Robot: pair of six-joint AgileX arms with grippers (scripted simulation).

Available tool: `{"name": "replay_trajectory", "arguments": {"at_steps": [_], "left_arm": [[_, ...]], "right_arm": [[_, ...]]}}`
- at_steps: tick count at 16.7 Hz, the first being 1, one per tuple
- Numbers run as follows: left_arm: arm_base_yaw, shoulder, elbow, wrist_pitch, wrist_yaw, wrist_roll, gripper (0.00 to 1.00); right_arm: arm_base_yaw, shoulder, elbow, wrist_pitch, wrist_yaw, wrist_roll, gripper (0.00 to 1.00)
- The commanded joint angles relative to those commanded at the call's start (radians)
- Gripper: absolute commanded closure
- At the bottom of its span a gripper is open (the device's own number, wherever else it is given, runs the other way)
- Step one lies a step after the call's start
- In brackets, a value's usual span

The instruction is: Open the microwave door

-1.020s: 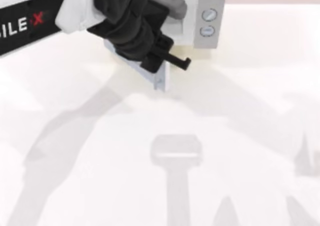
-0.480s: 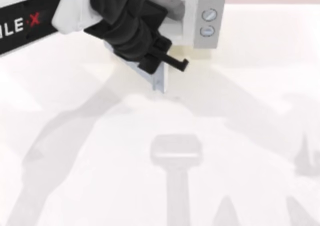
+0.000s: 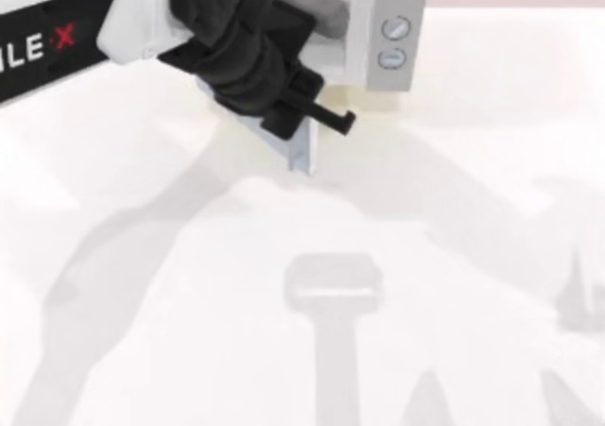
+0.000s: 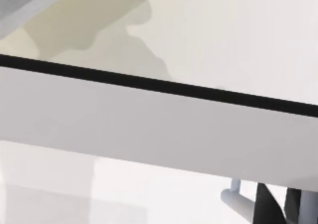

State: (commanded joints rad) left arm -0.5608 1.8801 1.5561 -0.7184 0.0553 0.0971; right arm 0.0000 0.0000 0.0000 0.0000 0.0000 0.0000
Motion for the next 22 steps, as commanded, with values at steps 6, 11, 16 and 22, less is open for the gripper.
{"name": "replay_trajectory", "arguments": {"at_steps": [6,11,16,22], "left_arm": [[0.000,0.000,0.000,0.000,0.000,0.000,1.00],[-0.004,0.001,-0.005,0.000,0.008,0.000,1.00],[0.036,-0.043,-0.052,0.002,0.062,0.106,1.00],[0.055,-0.061,-0.076,0.000,0.089,0.156,1.00]], "right_arm": [[0.000,0.000,0.000,0.000,0.000,0.000,0.00],[0.000,0.000,0.000,0.000,0.000,0.000,0.00],[0.000,0.000,0.000,0.000,0.000,0.000,0.00],[0.000,0.000,0.000,0.000,0.000,0.000,0.00]]}}
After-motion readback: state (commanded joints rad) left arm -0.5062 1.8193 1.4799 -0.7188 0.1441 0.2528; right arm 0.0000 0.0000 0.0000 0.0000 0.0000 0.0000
